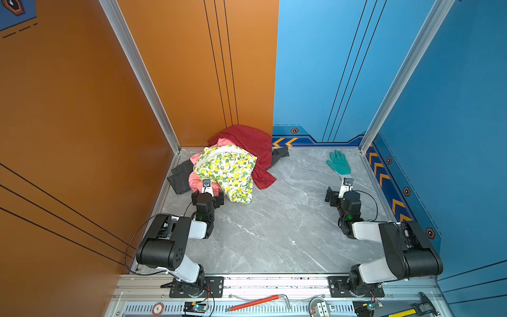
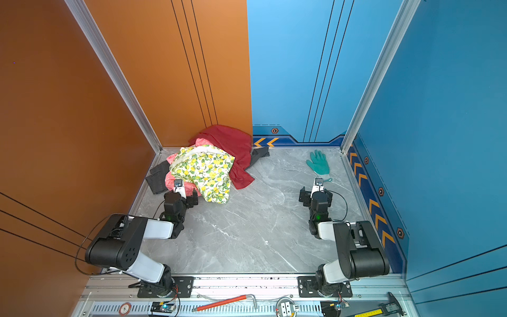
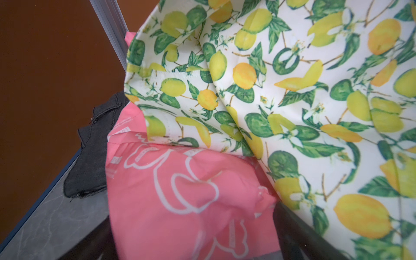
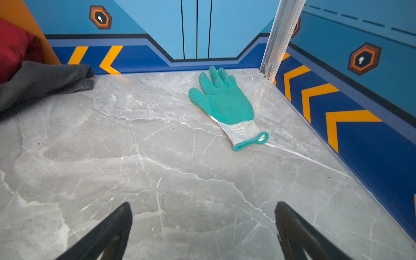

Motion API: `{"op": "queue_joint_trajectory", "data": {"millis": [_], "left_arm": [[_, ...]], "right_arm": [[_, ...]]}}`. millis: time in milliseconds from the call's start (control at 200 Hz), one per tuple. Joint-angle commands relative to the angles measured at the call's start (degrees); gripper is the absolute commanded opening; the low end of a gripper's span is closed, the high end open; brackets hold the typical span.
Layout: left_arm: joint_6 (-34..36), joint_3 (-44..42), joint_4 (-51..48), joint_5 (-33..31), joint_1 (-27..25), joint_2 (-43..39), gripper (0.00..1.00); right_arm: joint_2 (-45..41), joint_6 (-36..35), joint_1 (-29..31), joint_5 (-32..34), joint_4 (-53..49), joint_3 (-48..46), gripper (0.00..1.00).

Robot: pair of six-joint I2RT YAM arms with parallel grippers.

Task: Pick out a specific cloth from the pile
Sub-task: 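Grasp the pink cloth in the pile with the left gripper while the right approaches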

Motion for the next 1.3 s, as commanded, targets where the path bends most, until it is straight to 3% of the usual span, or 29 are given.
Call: {"op": "queue_joint_trajectory", "data": {"millis": [0,285,551,681,886,971,1136,1291], "left_arm": [[0.73,-0.73,0.56,-3.49,-0.35,-2.25,0.98],[2.42,5.05,-17.36,-7.77,-3.53,-11.88,0.98],[-13.34,18.47,-49.51,-5.58,-3.20,-19.64,0.98],[-20.93,23.20,-61.40,1.20,-1.28,-20.85,0.98],[-30.74,23.11,-70.62,9.82,5.76,-24.52,0.98],[-33.45,22.49,-72.35,14.33,9.48,-24.83,0.97],[-37.76,20.95,-70.96,21.44,14.63,-21.59,0.94],[-42.80,20.25,-63.21,27.81,15.79,-15.62,0.91]], "right_arm": [[-2.80,-1.54,1.78,5.23,-4.93,1.47,1.00],[-8.32,-2.48,6.22,15.15,-12.44,4.84,1.00],[-15.67,-0.83,7.81,11.94,-13.53,3.94,1.00],[-16.13,-2.82,10.50,6.43,-13.17,4.29,1.00],[-16.40,-8.29,16.95,-13.67,-15.12,5.42,1.00],[-16.12,-11.81,21.05,-18.79,-16.58,6.13,1.00],[-14.14,-15.59,27.60,-21.98,-16.24,6.65,1.00],[-11.70,-16.91,30.20,-21.14,-16.38,7.52,1.00]]}}
